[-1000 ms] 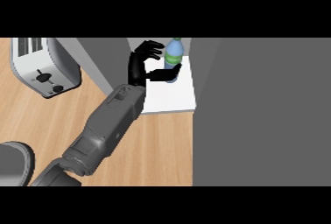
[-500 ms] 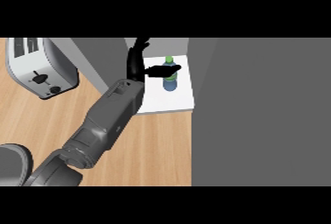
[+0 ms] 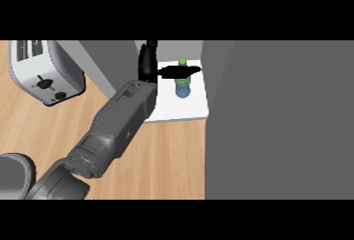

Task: Pick up the bottled water, place it into the cabinet and close the cabinet

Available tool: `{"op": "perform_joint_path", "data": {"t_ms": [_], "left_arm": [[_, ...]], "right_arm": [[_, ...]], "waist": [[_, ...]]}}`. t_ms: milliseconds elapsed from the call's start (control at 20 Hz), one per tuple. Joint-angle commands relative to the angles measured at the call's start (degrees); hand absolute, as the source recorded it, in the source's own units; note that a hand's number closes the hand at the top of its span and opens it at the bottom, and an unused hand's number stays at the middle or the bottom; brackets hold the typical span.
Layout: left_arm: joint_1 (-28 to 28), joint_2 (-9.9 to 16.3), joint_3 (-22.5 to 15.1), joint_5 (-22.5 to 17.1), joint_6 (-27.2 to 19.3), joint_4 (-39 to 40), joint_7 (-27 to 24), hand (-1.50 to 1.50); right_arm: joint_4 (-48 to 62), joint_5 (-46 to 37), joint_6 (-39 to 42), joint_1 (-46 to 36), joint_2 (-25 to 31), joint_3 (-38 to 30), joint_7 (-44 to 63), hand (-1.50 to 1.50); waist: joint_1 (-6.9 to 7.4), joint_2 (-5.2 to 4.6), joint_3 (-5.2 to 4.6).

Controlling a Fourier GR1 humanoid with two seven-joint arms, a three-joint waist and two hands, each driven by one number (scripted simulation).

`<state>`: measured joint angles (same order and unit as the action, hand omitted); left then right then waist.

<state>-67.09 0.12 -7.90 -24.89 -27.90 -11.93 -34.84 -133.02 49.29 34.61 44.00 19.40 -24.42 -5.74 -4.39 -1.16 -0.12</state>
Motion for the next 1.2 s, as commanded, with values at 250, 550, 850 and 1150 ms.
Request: {"op": "perform_joint_path", "data": {"t_ms": [250,550,850,1150], "left_arm": [[1.7,-0.1,-0.6,-3.3,4.3,-3.1,-3.8,-1.50],[9.4,-0.1,-7.7,-9.3,2.5,-12.2,-5.2,-1.50],[18.0,-0.1,-16.9,-13.0,1.2,-25.8,-0.3,-1.50],[29.0,-0.1,-24.4,-14.3,-2.3,-40.1,0.7,-1.50]], "right_arm": [[-6.9,-1.1,-3.3,0.3,-1.6,-0.7,3.2,-1.50],[-8.6,-0.6,-4.7,0.8,-2.0,-0.6,4.8,-1.50],[-8.5,0.2,-5.3,-0.2,-0.6,-1.9,6.5,-1.50],[-6.9,-4.1,-5.4,-2.0,-2.7,0.0,6.4,-1.50]], "waist": [[0.74,0.49,0.04],[0.60,1.05,0.03],[3.01,1.59,0.04],[4.31,1.58,0.08]]}}
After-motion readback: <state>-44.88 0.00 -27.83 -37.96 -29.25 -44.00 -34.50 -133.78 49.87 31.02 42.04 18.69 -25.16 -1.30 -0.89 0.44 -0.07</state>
